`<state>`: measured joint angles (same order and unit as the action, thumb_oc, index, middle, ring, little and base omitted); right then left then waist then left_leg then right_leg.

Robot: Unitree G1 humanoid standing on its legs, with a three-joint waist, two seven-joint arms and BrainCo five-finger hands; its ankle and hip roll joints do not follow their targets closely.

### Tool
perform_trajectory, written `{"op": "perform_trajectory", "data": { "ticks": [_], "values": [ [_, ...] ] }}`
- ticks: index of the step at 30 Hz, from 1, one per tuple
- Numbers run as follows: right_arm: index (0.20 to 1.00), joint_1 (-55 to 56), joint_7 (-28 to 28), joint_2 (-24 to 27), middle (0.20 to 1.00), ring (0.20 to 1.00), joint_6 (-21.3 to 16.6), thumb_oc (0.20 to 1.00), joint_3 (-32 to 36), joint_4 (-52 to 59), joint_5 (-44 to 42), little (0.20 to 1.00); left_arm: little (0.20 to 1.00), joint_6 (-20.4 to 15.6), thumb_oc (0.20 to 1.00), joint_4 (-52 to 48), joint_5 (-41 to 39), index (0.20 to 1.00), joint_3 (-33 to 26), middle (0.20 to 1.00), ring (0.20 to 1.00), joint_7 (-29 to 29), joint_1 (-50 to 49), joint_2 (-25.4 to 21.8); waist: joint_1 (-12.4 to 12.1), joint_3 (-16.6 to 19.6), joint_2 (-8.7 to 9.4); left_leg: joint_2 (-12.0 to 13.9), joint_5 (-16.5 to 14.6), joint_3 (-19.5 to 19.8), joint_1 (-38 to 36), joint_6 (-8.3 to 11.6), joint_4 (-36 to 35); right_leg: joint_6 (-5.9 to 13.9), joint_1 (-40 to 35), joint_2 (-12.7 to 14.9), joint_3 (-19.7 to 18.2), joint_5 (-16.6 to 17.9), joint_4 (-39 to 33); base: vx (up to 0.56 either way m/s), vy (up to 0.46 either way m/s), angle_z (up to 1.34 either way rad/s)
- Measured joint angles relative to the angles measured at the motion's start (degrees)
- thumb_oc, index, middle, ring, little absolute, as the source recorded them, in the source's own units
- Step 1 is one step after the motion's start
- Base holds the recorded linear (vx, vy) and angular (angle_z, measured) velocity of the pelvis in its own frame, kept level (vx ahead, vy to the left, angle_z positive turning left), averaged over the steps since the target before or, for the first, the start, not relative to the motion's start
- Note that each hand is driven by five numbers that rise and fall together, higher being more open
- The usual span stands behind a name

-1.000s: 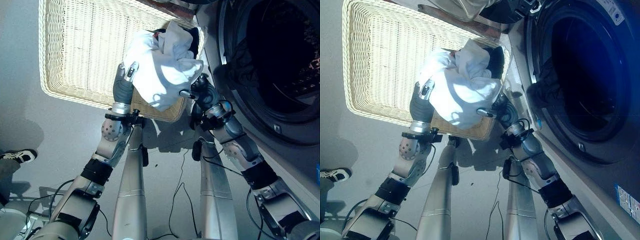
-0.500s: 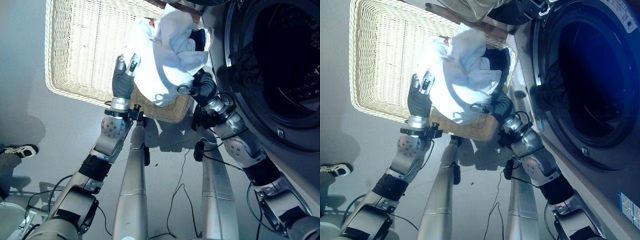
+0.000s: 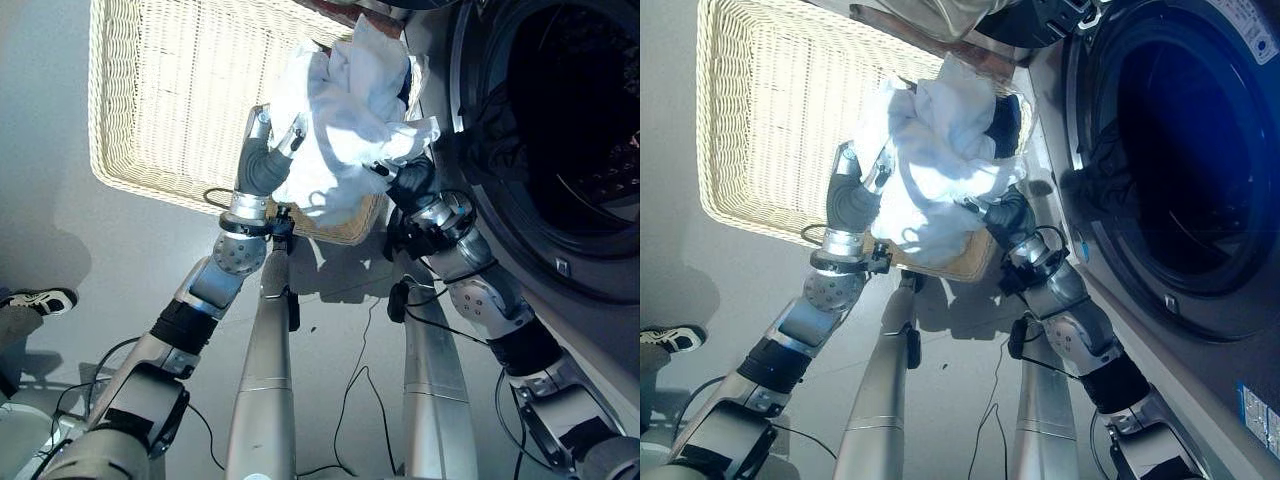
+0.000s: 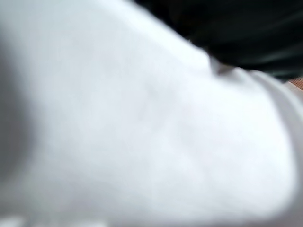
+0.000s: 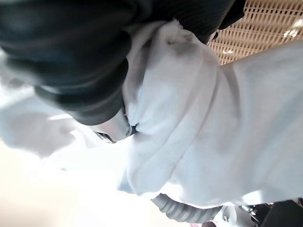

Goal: Put the clothes into the washing machine.

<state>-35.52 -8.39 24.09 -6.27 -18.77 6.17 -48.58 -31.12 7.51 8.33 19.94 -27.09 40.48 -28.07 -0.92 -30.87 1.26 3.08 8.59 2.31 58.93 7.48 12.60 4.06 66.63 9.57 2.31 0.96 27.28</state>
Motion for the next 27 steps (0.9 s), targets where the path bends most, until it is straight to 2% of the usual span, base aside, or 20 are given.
{"op": "perform_trajectory", "data": {
  "ticks": [4,5,6,11,16,20,22,27],
  "values": [
    [0.200,0.44,0.71,-0.05,0.200,0.200,-0.17,0.200,-0.01,0.00,-0.03,0.200,0.200,0.73,0.200,-0.02,2.26,0.200,0.72,0.200,0.200,-1.72,0.41,-0.24,0.01,0.00,0.00,-0.07,0.00,0.00,0.00,0.00,0.14,0.04,0.00,0.07,-0.02,-0.03,0.15,0.00,0.000,0.00],
    [0.200,0.54,0.72,-0.07,0.200,0.200,-0.17,0.200,-0.01,0.00,-0.07,0.200,0.526,0.81,0.526,-0.02,2.26,0.526,0.97,0.526,0.526,-2.07,0.41,-0.19,0.01,0.00,0.00,-0.08,0.00,0.00,0.00,0.00,0.16,0.05,0.01,0.08,-0.02,-0.04,0.18,0.00,0.000,0.00],
    [0.200,0.76,0.72,-0.07,0.200,0.200,-0.18,0.200,-0.02,0.00,-0.19,0.200,1.000,1.02,1.000,-0.02,2.25,1.000,1.39,1.000,1.000,-3.10,0.41,-0.19,0.01,0.00,0.00,-0.07,0.00,0.01,0.01,0.00,0.16,0.05,0.01,0.08,-0.02,-0.04,0.19,0.00,0.000,0.00],
    [0.200,0.75,0.78,-1.21,0.200,0.200,-0.30,0.200,-0.15,0.00,-0.57,0.200,1.000,0.95,1.000,-0.02,0.71,1.000,1.69,1.000,1.000,-8.02,-0.15,1.75,-0.02,0.00,0.00,-0.10,0.00,0.18,0.18,0.00,0.19,0.11,0.12,0.09,0.06,-0.20,0.37,0.00,-0.025,0.01],
    [0.200,0.23,2.52,-3.36,0.200,0.200,-0.32,0.200,-0.53,-0.03,-0.49,0.200,1.000,-2.67,1.000,-0.03,-9.90,1.000,0.80,1.000,1.000,-13.01,-3.45,7.98,-0.06,0.00,0.00,-0.10,-0.05,0.99,0.75,0.08,0.32,-0.01,0.23,0.10,0.73,-0.52,0.52,0.00,-0.012,0.02],
    [0.200,-0.25,4.22,-4.03,0.200,0.200,-0.33,0.200,-1.26,-0.17,-0.43,0.200,1.000,-4.62,1.000,-0.05,-13.19,1.000,-0.71,1.000,1.000,-14.66,-5.87,10.89,-0.43,0.00,0.00,-0.17,-0.08,1.09,0.77,0.11,0.31,-0.01,0.23,0.21,0.83,-0.68,0.62,0.00,-0.007,0.01],
    [0.200,-0.68,6.15,-4.47,0.200,0.200,-0.51,0.200,-0.98,-0.98,-0.41,0.200,1.000,-4.69,1.000,-0.04,-14.26,1.000,-2.34,1.000,1.000,-16.65,-6.00,11.32,-0.71,0.00,0.00,-0.18,-0.08,1.11,0.76,0.11,0.39,-0.17,0.23,0.26,0.89,-0.62,0.72,0.00,0.000,0.00],
    [0.200,-0.72,11.16,-4.29,0.200,0.200,-3.81,0.200,2.68,-6.26,-0.41,0.200,1.000,-4.73,1.000,0.59,-14.17,1.000,-5.00,1.000,1.000,-20.41,-5.72,10.82,-1.37,0.00,0.00,-0.43,-0.12,1.10,0.75,0.05,1.07,-0.24,0.11,0.58,0.89,-0.57,1.14,0.00,0.018,0.01]
  ]
}}
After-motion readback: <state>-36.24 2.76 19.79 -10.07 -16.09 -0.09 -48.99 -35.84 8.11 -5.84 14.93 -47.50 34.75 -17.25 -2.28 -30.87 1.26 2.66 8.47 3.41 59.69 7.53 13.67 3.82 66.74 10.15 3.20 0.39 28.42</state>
